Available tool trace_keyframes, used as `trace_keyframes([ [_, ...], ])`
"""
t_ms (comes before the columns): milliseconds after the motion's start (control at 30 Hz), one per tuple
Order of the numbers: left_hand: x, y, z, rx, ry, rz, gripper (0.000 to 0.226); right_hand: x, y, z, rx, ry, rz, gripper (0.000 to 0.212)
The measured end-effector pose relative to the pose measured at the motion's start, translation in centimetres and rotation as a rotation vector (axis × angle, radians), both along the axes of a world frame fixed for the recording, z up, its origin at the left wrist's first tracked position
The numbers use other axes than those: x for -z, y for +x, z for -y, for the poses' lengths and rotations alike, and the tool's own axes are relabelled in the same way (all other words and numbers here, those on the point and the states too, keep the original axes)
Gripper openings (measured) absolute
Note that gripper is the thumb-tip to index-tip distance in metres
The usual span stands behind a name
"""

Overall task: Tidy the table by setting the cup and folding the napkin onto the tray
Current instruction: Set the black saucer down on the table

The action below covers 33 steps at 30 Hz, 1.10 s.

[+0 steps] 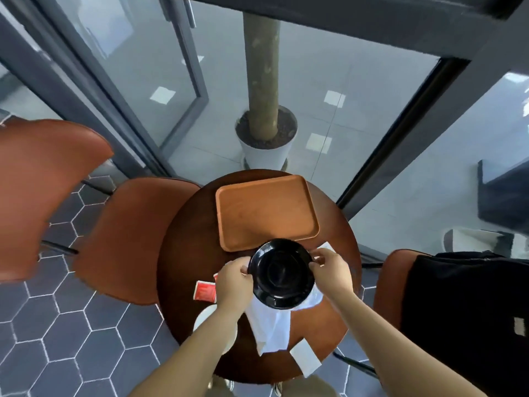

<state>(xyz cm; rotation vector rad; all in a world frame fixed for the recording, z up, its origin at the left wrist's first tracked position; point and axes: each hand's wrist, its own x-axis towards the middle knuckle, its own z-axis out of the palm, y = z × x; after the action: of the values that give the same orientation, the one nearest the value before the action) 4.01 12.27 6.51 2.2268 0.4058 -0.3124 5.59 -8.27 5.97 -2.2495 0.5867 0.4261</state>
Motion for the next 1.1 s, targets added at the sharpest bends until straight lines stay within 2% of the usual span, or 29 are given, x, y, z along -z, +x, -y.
trace_keyframes([
  [233, -0.4, -0.2, -7.6, -0.140, 0.027, 0.051, 0.021, -0.8, 3.2, -7.9, -0.174, 0.046, -0.002, 0.033],
  [400, 0.7, -0.1, -13.3, -0.212, 0.061, -0.004, 0.018, -0.4, 5.2, -14.1, -0.373, -0.041, -0.015, 0.035],
  [500, 1.6, 0.3, -15.9, -0.250, 0.052, -0.029, 0.025, 0.6, 6.4, -17.0, -0.388, -0.028, -0.050, 0.046],
  [633, 3.3, 1.4, -18.6, -0.303, 0.042, -0.068, 0.041, 1.9, 7.8, -20.0, -0.391, -0.031, -0.052, 0.050],
  [800, 6.5, 3.2, -21.2, -0.414, -0.030, -0.127, 0.044, 4.1, 10.1, -23.0, -0.442, -0.115, -0.039, 0.053],
  [1100, 11.0, 6.6, -23.3, -0.464, -0.078, -0.147, 0.050, 7.9, 13.3, -26.0, -0.616, -0.299, 0.034, 0.031],
])
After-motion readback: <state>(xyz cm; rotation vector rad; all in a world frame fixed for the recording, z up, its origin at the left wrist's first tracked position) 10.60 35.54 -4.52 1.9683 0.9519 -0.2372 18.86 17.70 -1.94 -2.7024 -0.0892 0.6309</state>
